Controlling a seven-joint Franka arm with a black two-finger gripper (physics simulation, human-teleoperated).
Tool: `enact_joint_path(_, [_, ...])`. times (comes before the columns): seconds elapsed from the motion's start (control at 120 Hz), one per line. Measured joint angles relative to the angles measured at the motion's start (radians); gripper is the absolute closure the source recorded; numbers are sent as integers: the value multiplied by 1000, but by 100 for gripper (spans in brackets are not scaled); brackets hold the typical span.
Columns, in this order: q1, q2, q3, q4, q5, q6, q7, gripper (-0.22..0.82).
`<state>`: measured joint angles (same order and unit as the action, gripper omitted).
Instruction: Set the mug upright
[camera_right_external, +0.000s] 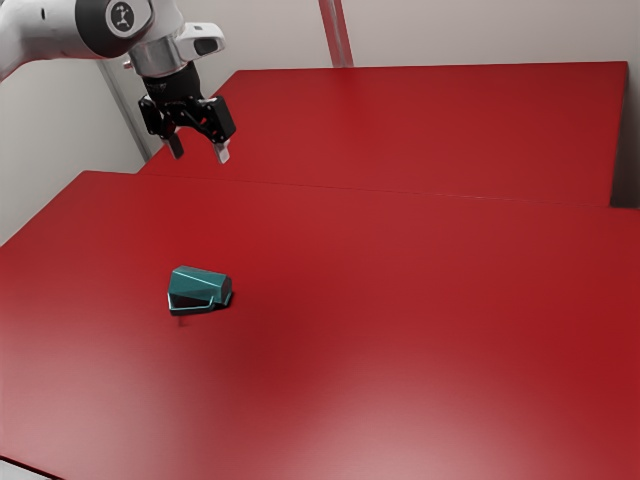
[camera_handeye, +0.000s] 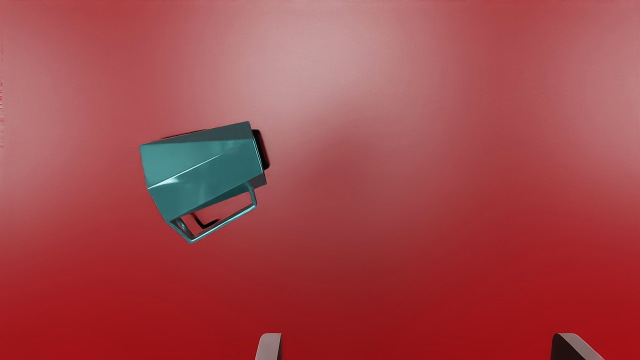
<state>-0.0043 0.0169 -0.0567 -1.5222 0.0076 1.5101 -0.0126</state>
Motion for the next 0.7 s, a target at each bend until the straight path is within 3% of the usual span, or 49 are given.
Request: enact_joint_path(0.7, [32, -48, 20, -47, -24, 3, 6, 2])
